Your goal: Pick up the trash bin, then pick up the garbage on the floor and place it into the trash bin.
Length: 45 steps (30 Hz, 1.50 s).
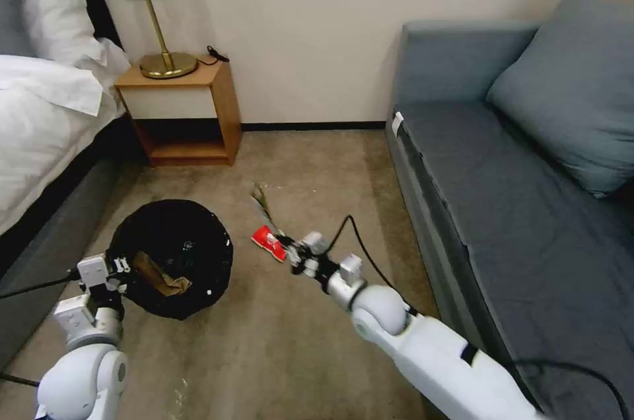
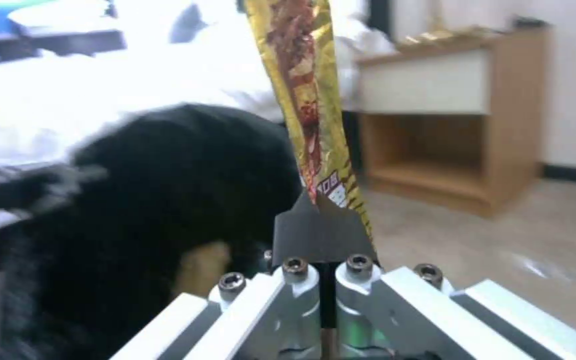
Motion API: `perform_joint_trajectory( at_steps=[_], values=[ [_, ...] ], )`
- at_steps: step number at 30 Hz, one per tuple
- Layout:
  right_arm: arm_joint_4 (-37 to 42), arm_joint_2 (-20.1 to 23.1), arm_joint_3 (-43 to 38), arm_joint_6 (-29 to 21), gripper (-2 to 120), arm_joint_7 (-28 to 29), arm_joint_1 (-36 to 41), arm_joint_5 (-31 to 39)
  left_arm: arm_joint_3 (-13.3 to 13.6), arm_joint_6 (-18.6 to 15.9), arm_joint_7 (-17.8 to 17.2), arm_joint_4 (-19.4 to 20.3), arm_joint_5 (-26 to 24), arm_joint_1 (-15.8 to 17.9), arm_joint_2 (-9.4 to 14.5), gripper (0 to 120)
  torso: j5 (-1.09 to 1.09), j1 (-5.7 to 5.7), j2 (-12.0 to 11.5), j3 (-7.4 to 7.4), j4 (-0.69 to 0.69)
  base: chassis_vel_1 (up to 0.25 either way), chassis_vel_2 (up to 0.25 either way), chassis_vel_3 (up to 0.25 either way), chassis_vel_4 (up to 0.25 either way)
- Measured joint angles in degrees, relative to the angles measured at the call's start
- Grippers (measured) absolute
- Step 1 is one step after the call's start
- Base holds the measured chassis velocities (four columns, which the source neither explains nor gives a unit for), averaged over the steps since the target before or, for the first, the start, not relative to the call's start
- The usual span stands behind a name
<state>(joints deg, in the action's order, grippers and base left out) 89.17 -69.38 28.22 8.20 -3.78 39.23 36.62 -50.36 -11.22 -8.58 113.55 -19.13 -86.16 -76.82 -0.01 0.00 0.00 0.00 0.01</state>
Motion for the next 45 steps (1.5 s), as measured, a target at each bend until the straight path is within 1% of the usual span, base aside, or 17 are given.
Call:
perform_joint_trajectory(
  at_steps=[3, 5, 7, 11, 18, 26, 28, 30, 31, 34, 35, 37, 38, 39, 42, 44, 45],
  values=[
    [-2.77, -2.63, 3.31, 1.70, 0, -0.89, -2.81, 0.35, 0.01, -0.81, 0.10, 0.78, -0.68, -0.09, -0.18, 5, 0.00, 0.00, 0.00, 0.00, 0.00, 0.000, 0.000, 0.000, 0.000],
    [-3.41, -3.26, 3.67, 1.95, 0, -1.02, -3.18, 0.35, 0.00, -1.03, 0.10, 0.98, -0.85, -0.13, -0.25, 5, 0.00, 0.00, 0.00, 0.00, -0.01, 0.000, 0.000, 0.000, 0.000],
    [-6.58, -6.46, 5.21, 3.38, 0, -1.30, -4.50, 0.19, 0.08, -1.59, 0.11, 1.96, -1.33, -0.40, -0.65, 5, 0.00, 0.00, 0.00, 0.00, 0.00, 0.000, 0.000, 0.000, 0.000],
    [-8.52, -8.36, 6.80, 4.04, 0, -1.89, -4.93, -0.40, 0.14, -1.76, 0.11, 2.97, -1.39, -0.79, -1.15, 5, 0.00, 0.00, 0.00, 0.00, 0.00, 0.000, 0.000, 0.000, 0.000],
    [-9.48, -8.74, 8.37, 3.87, 0, -1.29, -4.89, -1.34, 0.16, -1.79, 0.11, 3.84, -1.38, -0.94, -1.21, 5, 0.00, 0.00, 0.00, 0.00, -0.01, 0.000, 0.000, 0.000, 0.000],
    [-8.11, -8.64, 8.59, 1.15, 0, -0.35, -4.04, -0.51, 0.63, -2.03, 0.26, 5.20, -1.10, -1.04, -1.93, 5, 0.01, 0.00, 0.00, 0.00, -0.01, 0.000, 0.000, 0.000, 0.000],
    [-7.08, -8.17, 8.59, -0.01, 5, -0.38, -3.90, -0.46, 0.74, -2.05, 0.29, 5.27, -0.70, -1.09, -2.08, 5, 0.01, 0.00, 0.00, 0.00, -0.01, 0.000, 0.000, 0.000, 0.000],
    [-5.94, -7.62, 8.42, -1.23, 17, -0.32, -3.69, -0.13, 0.78, -2.05, 0.33, 5.31, -0.39, -1.17, -2.15, 5, 0.01, 0.00, 0.00, 0.00, -0.01, 0.000, 0.000, 0.000, 0.000],
    [-5.94, -7.62, 8.42, -1.23, 17, -0.32, -3.69, -0.13, 0.78, -2.05, 0.33, 5.31, -0.39, -1.17, -2.15, 5, 0.01, 0.00, 0.00, 0.00, -0.01, 0.000, 0.000, 0.000, 0.000],
    [-5.06, -7.18, 8.08, -1.82, 29, -0.30, -3.42, 0.09, 0.77, -2.04, 0.36, 5.31, -0.33, -1.25, -2.15, 5, 0.01, 0.00, 0.00, 0.00, -0.01, 0.000, 0.000, 0.000, 0.000],
    [-5.06, -7.18, 8.08, -1.82, 29, -0.30, -3.42, 0.09, 0.77, -2.04, 0.36, 5.31, -0.33, -1.25, -2.15, 5, 0.01, 0.00, 0.00, 0.00, -0.01, 0.000, 0.000, 0.000, 0.000],
    [-4.57, -6.97, 7.80, -1.93, 38, -0.30, -3.21, 0.12, 0.69, -2.04, 0.37, 5.31, -0.33, -1.26, -2.10, 5, 0.01, 0.00, 0.00, 0.00, -0.01, 0.000, 0.000, 0.000, 0.000],
    [-4.44, -6.93, 7.66, -1.93, 40, -0.30, -3.15, 0.12, 0.66, -2.05, 0.37, 5.31, -0.34, -1.25, -2.08, 5, 0.01, 0.00, 0.00, 0.00, -0.01, 0.000, 0.000, 0.000, 0.000],
    [-4.01, -6.78, 7.00, -1.90, 48, -0.30, -2.95, 0.02, 0.49, -2.04, 0.37, 5.31, -0.43, -1.20, -1.98, 5, 0.01, 0.00, 0.00, 0.00, -0.01, 0.000, 0.000, 0.000, 0.000],
    [-3.52, -6.53, 6.08, -1.56, 56, -0.34, -2.68, -0.24, 0.17, -2.04, 0.38, 5.31, -0.74, -1.07, -1.80, 5, 0.01, 0.00, 0.00, 0.00, -0.01, 0.000, 0.000, 0.000, 0.000],
    [-2.81, -5.65, 3.65, 0.20, 67, -0.41, -1.98, -1.77, -0.26, -2.03, 0.37, 4.64, -1.34, -0.71, -1.28, 5, 0.01, 0.00, 0.00, 0.00, 0.00, 0.000, 0.000, 0.000, 0.000],
    [-2.81, -5.65, 3.65, 0.20, 67, -0.41, -1.98, -1.77, -0.26, -2.03, 0.37, 4.64, -1.34, -0.71, -1.28, 5, 0.01, 0.00, 0.00, 0.00, 0.00, 0.000, 0.000, 0.000, 0.000]
  ],
)
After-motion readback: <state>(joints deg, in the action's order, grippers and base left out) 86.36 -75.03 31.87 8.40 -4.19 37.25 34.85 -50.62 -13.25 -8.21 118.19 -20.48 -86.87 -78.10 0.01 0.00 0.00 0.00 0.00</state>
